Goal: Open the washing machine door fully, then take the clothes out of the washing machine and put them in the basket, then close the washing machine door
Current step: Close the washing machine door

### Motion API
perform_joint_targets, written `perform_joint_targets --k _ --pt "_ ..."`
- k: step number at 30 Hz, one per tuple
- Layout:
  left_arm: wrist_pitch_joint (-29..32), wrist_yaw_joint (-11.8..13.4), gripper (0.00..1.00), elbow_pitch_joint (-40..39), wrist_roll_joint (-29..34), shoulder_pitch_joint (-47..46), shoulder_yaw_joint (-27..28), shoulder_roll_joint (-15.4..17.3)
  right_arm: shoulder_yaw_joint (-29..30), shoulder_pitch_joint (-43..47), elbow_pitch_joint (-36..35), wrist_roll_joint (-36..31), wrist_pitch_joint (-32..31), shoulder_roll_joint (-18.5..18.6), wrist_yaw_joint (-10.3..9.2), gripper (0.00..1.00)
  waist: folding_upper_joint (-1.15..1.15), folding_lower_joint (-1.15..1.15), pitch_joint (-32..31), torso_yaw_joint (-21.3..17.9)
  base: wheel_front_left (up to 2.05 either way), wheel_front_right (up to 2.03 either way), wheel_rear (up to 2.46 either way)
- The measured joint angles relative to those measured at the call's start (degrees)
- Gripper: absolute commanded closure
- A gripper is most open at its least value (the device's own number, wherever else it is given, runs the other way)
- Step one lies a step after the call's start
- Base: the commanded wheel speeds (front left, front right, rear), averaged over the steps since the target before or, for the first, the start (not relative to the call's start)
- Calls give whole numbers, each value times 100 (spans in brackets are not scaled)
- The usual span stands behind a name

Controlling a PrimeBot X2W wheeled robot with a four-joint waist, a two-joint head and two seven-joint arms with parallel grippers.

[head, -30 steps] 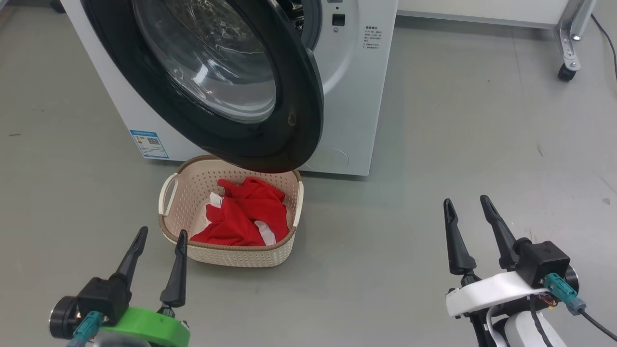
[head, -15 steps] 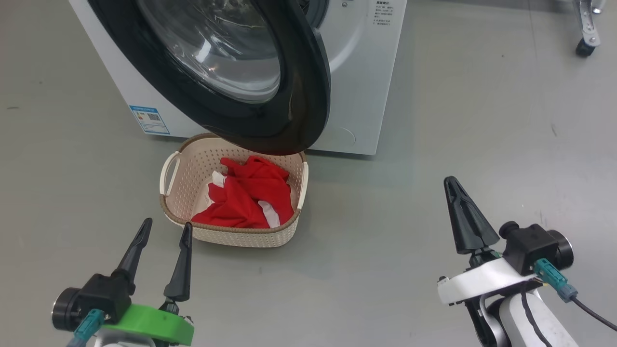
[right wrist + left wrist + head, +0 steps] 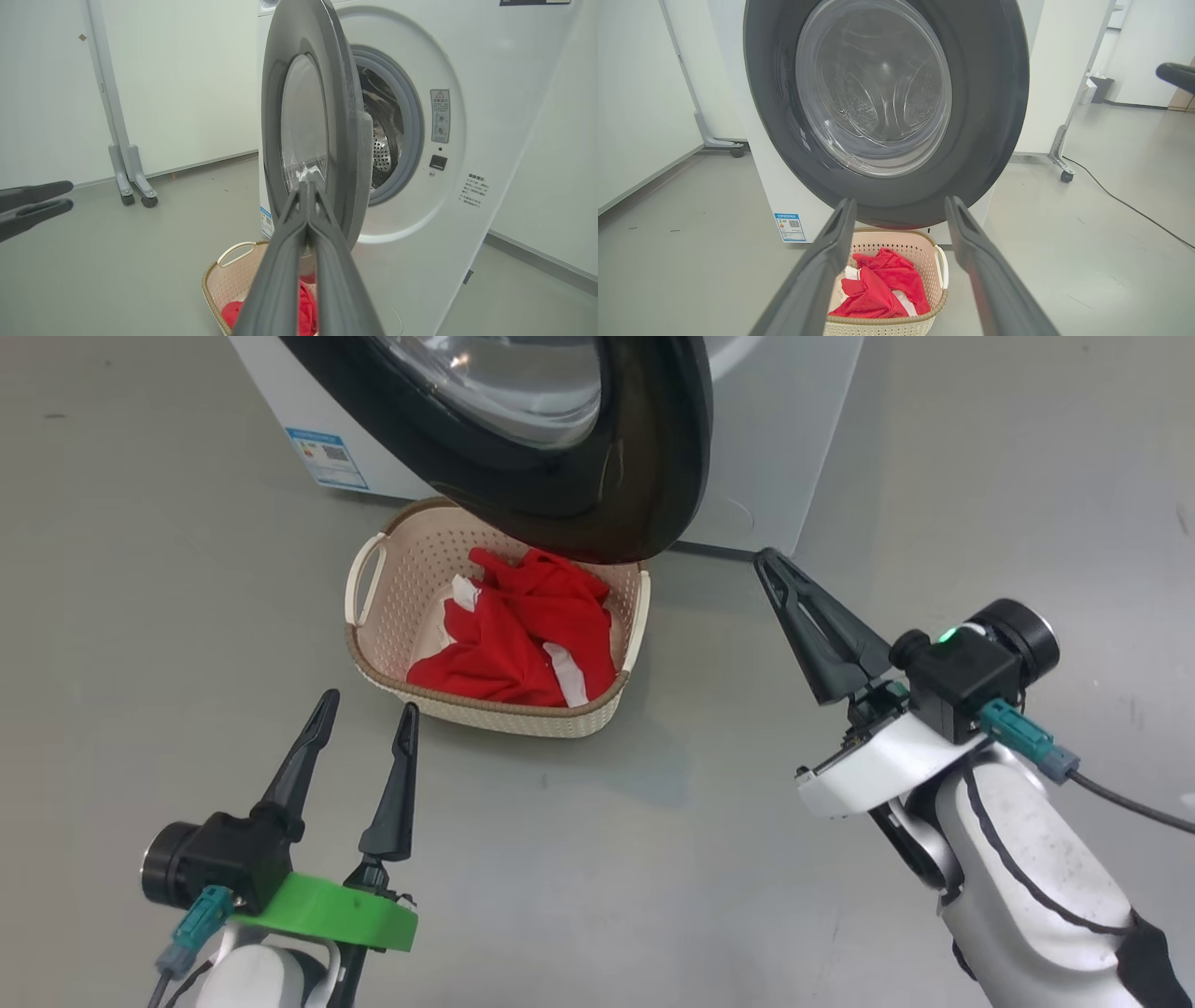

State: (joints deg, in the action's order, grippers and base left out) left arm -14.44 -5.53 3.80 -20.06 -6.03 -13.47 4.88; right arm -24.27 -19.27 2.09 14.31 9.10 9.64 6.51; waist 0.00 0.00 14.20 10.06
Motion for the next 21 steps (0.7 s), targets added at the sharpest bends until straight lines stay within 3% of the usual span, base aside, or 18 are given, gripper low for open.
perform_joint_targets --k 21 --pt "0 -89 0 -62 32 -667 -96 -229 -163 -1958 791 -18 -526 497 48 100 0 0 1322 1026 0 0 0"
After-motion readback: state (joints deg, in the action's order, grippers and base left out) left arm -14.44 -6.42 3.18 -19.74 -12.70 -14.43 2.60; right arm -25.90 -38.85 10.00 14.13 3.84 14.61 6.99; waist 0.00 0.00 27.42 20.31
